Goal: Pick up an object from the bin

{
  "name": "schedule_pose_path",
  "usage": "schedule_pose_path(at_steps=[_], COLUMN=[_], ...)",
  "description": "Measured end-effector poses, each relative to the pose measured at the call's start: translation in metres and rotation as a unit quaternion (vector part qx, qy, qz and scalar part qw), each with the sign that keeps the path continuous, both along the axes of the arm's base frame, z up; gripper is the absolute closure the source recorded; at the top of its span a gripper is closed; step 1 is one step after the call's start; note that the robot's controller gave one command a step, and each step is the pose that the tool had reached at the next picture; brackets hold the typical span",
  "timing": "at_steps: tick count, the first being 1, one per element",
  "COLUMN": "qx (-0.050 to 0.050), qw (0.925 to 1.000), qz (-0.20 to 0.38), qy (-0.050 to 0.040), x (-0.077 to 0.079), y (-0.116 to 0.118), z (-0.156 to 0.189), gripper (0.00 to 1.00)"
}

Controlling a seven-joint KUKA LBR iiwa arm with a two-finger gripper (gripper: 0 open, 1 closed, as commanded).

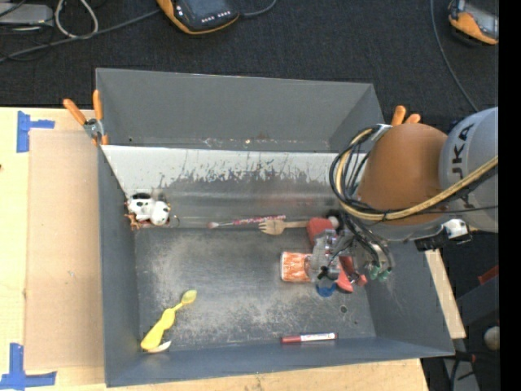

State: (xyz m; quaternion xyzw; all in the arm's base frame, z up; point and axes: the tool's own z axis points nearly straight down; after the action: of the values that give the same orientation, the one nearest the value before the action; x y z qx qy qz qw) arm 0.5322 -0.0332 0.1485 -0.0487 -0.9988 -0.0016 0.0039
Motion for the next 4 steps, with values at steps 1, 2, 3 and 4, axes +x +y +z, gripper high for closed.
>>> schedule_pose_path(at_steps=[1, 2, 3, 4], qx=[0.000, 0.001, 0.001, 0.000], qw=[1.0000, 0.9996, 0.9996, 0.9997], qz=[0.001, 0.029, 0.028, -0.023], qy=[0.0006, -0.0002, -0.0001, -0.0015], x=[0.003, 0.010, 0.010, 0.026], y=[0.000, 0.005, 0.005, -0.008], z=[0.003, 0.010, 0.010, -0.034], gripper=[1.00, 0.00, 0.00, 0.00])
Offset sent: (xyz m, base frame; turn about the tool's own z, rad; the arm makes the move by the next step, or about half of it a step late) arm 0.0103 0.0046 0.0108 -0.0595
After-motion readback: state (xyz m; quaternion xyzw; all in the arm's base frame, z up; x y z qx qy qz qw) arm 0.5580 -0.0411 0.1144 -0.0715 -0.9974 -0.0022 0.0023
